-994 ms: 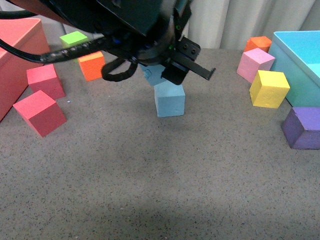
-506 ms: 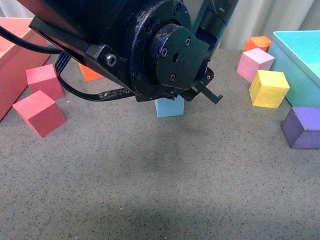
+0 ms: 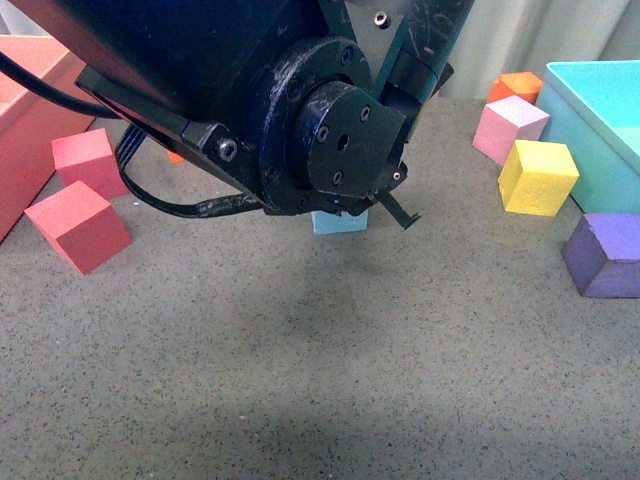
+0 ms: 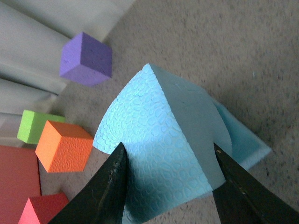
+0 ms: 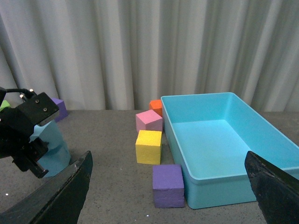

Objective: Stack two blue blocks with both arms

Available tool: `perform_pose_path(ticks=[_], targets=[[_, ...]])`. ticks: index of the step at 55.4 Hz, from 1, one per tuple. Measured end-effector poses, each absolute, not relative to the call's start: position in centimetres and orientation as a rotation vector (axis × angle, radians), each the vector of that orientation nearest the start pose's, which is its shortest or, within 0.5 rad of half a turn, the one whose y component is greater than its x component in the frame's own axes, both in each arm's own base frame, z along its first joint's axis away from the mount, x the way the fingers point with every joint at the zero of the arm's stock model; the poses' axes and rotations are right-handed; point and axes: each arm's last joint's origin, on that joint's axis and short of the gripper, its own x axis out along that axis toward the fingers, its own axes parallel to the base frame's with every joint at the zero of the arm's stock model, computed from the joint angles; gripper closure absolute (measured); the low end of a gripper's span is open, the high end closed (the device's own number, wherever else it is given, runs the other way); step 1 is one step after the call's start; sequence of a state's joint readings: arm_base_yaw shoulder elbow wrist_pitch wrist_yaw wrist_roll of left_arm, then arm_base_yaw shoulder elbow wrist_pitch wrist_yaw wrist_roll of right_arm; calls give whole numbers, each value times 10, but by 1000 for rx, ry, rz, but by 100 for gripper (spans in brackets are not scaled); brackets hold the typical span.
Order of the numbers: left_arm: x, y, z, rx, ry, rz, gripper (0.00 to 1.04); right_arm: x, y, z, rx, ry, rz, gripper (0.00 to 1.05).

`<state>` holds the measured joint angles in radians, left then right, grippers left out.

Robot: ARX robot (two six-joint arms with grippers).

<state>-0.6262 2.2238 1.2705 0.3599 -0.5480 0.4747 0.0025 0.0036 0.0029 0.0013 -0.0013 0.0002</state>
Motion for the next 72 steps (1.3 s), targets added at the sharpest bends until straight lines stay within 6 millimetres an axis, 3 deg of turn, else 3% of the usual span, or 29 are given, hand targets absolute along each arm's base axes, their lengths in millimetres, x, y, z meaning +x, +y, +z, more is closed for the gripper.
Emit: perform_pose_path(ticks=[14,27,32,46,63,68,72], targets=[[370,-252,94,816,465,-206,62,98,0,164,0,-1,4,10],[369,-254,94,812,461,-220,17,98,0,164,0,-1,4,10],[369,-255,94,810,461,-225,5,98,0,164,0,-1,4,10],[366,-254,106,776,450,-229,7,98,0,164,0,-1,4,10],[350,-247,155,578,424,-258,7,98,0,164,0,-1,4,10],[343,-230,155,334,234,-85,21,98,0,164,0,-1,4,10],[320,-186,155,115,72,-33,38,98,0,164,0,-1,3,10]])
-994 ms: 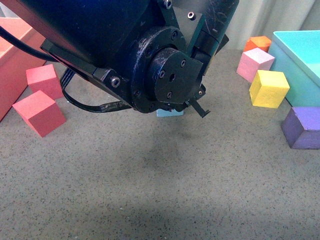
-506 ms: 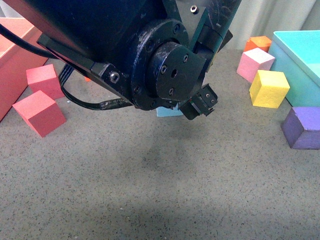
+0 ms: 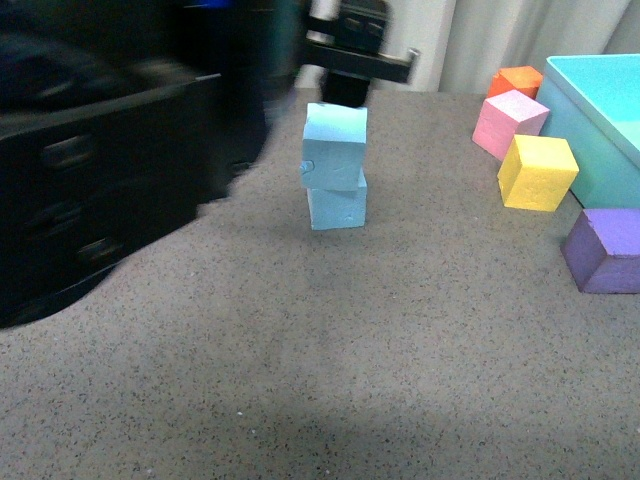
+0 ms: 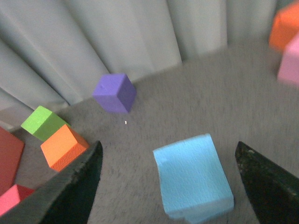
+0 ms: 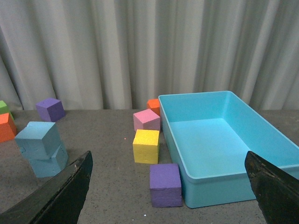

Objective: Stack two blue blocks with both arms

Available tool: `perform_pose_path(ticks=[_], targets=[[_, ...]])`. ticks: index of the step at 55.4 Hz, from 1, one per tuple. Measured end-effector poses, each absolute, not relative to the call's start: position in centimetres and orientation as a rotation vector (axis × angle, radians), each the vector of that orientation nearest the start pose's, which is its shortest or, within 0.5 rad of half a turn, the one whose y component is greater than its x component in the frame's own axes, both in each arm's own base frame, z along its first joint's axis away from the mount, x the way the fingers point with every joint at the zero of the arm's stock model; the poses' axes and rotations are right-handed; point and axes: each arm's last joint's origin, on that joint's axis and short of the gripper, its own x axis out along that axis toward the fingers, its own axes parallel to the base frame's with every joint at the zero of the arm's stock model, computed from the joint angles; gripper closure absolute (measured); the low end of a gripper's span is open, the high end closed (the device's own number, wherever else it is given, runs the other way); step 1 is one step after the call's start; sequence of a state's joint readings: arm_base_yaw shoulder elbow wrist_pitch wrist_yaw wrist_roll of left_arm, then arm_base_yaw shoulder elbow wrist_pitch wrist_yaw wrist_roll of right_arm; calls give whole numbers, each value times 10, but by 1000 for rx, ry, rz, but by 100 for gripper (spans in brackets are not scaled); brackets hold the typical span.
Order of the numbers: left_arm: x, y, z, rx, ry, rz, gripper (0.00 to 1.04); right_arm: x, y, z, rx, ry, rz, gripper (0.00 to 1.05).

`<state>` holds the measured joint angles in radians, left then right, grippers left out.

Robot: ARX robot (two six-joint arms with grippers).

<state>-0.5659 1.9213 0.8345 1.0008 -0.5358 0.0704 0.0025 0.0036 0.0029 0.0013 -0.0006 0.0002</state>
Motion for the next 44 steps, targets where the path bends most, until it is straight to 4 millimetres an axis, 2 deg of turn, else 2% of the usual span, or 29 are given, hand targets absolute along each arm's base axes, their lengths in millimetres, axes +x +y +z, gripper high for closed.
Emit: perform_pose_path(ticks=[7,16,20,35,44], targets=[[287,-131,168,14,-19,-3,62,98,0,164,0,-1,2,10],[252,-88,162,14,9,-2,91,98,0,164,0,-1,5,10],[241,-77,160,14,16,-5,101,98,0,164,0,-1,4,10],[197,-37,161,5,16,-2,101,98,0,164,0,-1,4,10],[176,-24,162,4,15,-6,101,98,0,164,0,-1,3,10]])
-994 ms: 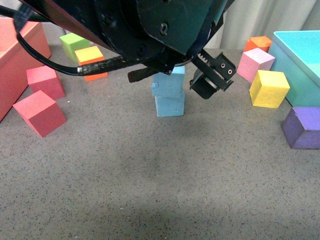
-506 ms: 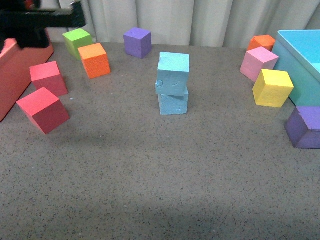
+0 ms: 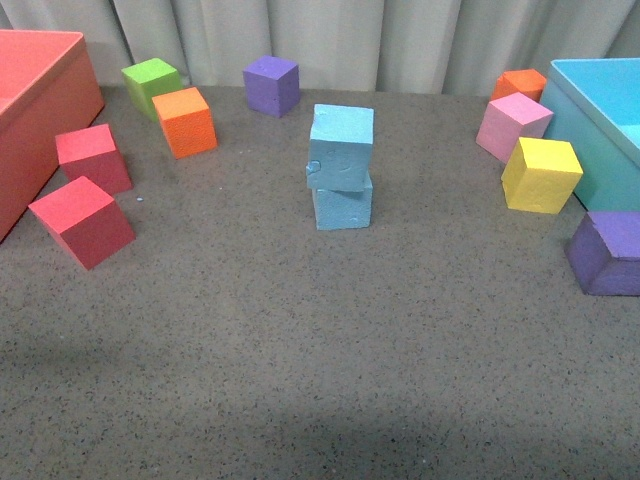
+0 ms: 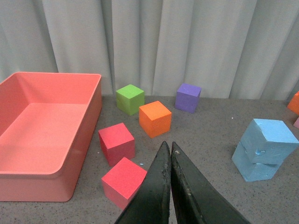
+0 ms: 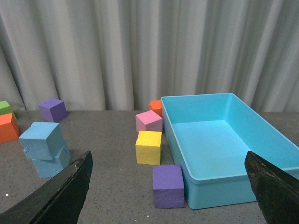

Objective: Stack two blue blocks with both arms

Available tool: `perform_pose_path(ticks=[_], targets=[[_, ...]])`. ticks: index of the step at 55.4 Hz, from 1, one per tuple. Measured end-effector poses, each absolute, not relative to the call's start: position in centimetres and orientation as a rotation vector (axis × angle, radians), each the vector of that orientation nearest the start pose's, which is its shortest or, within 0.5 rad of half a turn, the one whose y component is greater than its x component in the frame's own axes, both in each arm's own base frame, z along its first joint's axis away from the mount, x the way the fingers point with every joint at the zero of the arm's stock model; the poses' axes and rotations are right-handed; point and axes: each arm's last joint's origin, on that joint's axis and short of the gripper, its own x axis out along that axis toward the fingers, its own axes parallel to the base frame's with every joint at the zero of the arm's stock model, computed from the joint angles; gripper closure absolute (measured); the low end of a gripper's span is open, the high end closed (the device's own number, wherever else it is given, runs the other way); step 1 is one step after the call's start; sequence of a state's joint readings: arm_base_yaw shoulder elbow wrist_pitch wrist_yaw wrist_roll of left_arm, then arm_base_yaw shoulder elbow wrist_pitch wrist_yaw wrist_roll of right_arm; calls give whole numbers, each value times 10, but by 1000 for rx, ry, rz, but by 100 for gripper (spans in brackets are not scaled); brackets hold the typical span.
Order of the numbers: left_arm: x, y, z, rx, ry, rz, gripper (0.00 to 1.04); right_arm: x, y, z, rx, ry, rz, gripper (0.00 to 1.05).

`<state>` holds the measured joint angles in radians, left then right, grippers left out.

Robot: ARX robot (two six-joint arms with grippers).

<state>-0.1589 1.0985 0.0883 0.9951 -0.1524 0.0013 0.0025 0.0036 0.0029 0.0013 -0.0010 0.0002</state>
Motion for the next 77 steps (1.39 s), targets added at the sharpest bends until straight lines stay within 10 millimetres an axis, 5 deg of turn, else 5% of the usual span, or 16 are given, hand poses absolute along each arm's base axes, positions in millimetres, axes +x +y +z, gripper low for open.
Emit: perform_pose_path(ticks=[24,77], targets=[[145,-1,165,0,6,0,101,98,0,164,0,-1,3,10],[111,0,173,-1,-23,0,101,98,0,164,0,-1,3,10]])
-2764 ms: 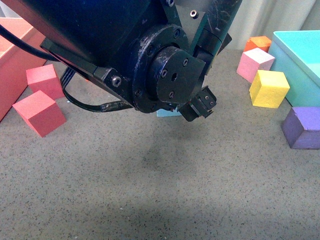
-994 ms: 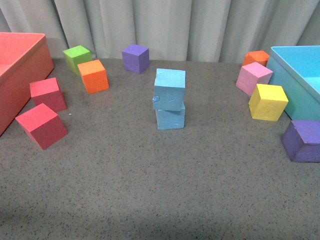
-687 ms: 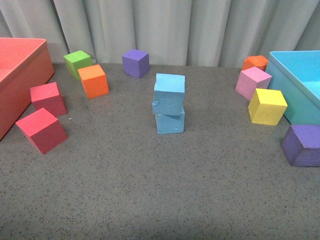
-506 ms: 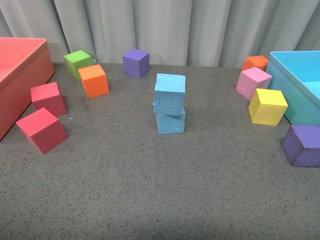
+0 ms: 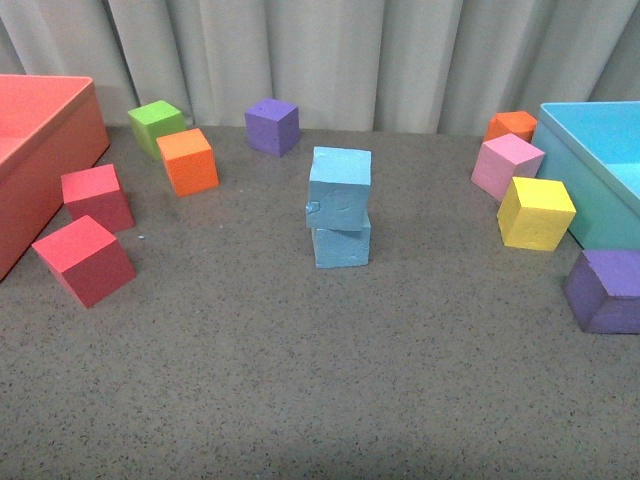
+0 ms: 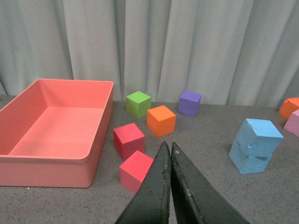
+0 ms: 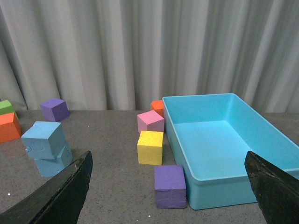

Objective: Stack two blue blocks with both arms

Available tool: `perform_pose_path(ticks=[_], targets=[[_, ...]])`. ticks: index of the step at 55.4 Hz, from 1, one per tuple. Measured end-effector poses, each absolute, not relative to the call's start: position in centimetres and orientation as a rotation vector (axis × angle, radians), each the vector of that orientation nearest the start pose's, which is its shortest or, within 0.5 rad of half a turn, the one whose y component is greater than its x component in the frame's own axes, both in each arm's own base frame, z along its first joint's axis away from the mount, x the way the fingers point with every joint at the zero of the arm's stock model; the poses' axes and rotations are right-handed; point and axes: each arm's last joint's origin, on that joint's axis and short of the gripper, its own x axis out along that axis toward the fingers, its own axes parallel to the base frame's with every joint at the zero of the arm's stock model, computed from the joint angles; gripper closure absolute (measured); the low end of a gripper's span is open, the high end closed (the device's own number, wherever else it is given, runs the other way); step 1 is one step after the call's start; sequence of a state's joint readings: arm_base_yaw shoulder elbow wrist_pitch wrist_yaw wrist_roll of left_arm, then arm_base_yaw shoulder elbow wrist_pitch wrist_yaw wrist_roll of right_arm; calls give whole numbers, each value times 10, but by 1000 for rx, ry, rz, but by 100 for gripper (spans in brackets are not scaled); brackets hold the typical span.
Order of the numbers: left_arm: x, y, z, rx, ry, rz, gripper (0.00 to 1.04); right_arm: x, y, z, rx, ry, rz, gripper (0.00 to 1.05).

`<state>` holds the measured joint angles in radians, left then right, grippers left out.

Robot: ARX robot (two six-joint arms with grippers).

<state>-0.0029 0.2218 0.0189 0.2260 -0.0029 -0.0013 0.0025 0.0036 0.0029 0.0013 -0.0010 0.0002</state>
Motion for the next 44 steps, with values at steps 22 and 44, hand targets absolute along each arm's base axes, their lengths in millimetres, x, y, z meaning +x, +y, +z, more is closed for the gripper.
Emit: perform_pose_path(ticks=[22,44], targets=[[97,0,170,-2,-17,0,101,98,0,164,0,-1,3,10],[97,0,170,-3,-17,0,37,98,0,164,0,-1,3,10]])
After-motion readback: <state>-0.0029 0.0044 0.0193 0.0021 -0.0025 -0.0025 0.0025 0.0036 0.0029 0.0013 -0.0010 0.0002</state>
